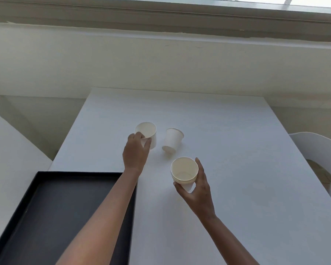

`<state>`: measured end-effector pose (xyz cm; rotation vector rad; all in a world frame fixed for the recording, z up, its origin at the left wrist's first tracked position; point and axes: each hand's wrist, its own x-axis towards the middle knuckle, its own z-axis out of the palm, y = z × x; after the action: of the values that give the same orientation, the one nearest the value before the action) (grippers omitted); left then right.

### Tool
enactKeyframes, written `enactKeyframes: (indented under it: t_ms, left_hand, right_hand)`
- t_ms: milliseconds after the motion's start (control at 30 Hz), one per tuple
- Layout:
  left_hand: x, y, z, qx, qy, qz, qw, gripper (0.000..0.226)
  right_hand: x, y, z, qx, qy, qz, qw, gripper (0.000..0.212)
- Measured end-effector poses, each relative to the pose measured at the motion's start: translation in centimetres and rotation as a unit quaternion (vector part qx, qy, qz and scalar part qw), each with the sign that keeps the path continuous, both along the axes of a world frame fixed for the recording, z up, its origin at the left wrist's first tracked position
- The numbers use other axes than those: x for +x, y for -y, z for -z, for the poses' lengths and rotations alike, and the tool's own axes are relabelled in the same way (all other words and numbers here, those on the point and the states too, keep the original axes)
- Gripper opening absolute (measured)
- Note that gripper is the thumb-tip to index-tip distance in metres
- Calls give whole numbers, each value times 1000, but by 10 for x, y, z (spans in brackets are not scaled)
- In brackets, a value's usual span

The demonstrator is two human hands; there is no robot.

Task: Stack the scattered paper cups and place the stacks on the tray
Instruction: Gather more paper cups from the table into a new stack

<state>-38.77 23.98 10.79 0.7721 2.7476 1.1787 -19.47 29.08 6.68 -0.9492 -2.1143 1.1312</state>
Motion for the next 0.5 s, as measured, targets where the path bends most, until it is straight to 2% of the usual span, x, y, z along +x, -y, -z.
enactKeyframes:
  t_ms: [167,267,400,500]
  left_hand:
    - [16,12,-25,142,-25,11,989,27]
    - [29,22,-41,194,-55,47,978,25]
    - [46,34,-51,164,-110,119,973,24]
    - [55,39,-47,116,-107,165,974,25]
  right_hand:
    - [-11,-2,-1,-8,4,4,1000,96]
    - [-17,-3,-3,4,4,-2,1000,97]
    - [-25,-2,-7,14,6,-9,1000,99]
    - [-29,0,-10,23,4,-14,1000,98]
